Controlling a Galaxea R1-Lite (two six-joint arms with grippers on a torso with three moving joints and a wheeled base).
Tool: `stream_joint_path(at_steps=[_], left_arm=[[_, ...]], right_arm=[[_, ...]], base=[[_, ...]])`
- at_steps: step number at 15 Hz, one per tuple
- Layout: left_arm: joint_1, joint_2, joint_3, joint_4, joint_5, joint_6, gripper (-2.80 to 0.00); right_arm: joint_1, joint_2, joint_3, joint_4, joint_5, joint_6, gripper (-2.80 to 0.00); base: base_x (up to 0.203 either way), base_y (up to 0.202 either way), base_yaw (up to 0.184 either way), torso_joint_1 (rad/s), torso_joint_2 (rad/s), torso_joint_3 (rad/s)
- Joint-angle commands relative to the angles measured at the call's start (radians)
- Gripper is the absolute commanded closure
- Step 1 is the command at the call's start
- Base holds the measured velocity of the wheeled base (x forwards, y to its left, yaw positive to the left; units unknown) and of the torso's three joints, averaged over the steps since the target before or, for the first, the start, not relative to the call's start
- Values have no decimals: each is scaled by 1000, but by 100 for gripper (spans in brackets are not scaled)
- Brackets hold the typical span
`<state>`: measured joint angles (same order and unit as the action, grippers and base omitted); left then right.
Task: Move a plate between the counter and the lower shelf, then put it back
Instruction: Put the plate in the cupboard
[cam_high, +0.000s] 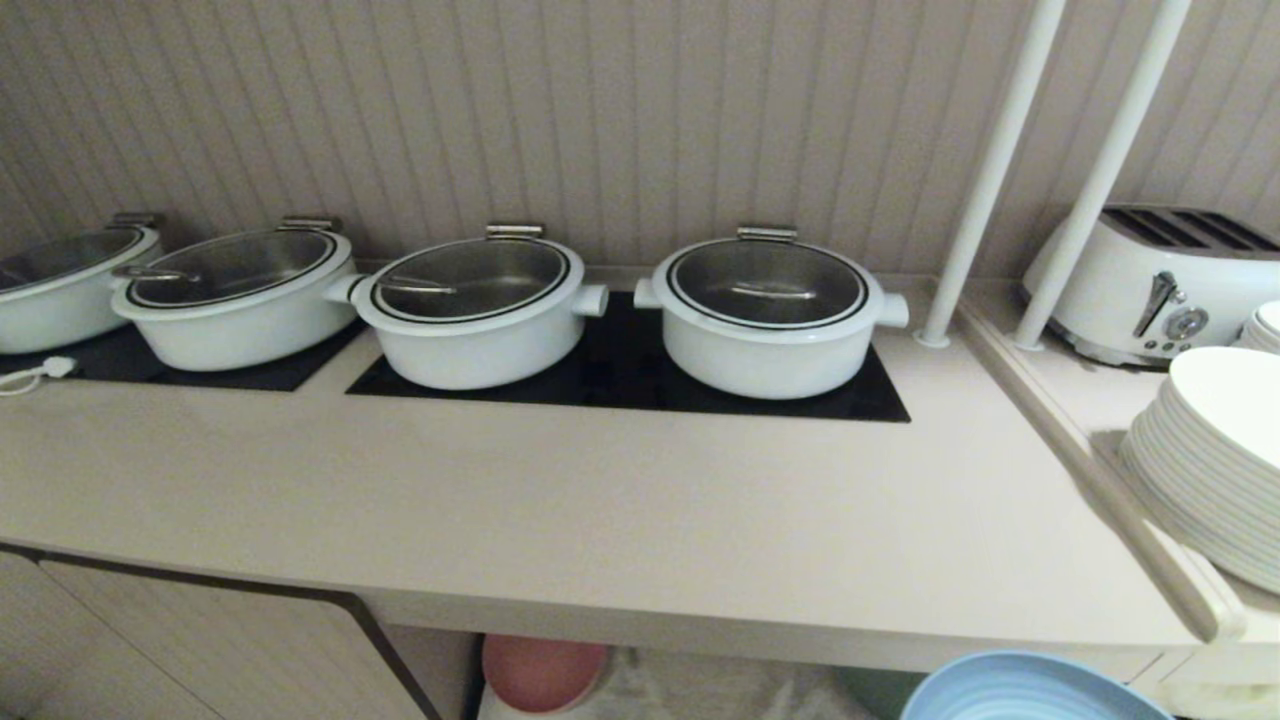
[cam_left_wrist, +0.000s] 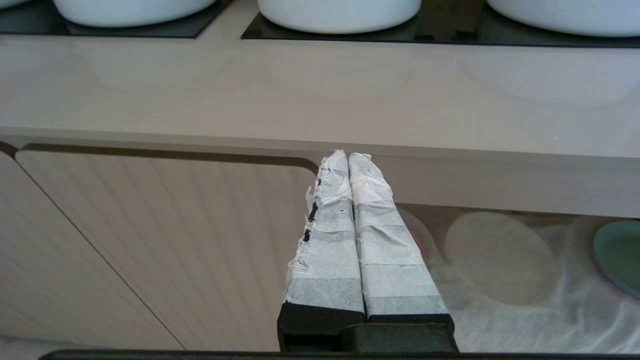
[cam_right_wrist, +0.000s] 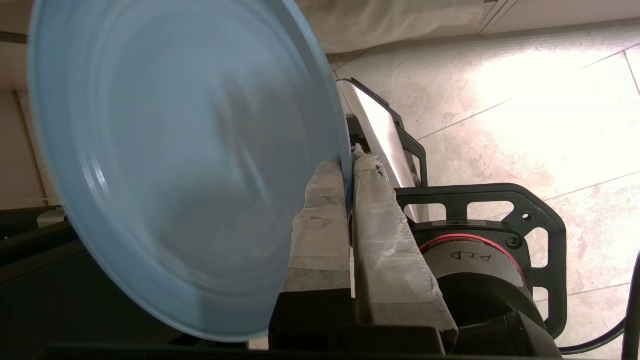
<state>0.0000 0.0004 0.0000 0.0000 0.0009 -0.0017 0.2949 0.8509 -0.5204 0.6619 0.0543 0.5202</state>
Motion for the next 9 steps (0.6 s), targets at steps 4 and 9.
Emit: stream_joint_path(at_steps=[4,9], left_arm=[[0,0,0,0,1,0,0],[0,0,0,0,-1,-7,0]], right_arm=[[1,-3,3,4,1,3,0],[1,-1,7,1,1,3,0]], base=[[0,0,0,0,0,0],[0,0,0,0,0,0]])
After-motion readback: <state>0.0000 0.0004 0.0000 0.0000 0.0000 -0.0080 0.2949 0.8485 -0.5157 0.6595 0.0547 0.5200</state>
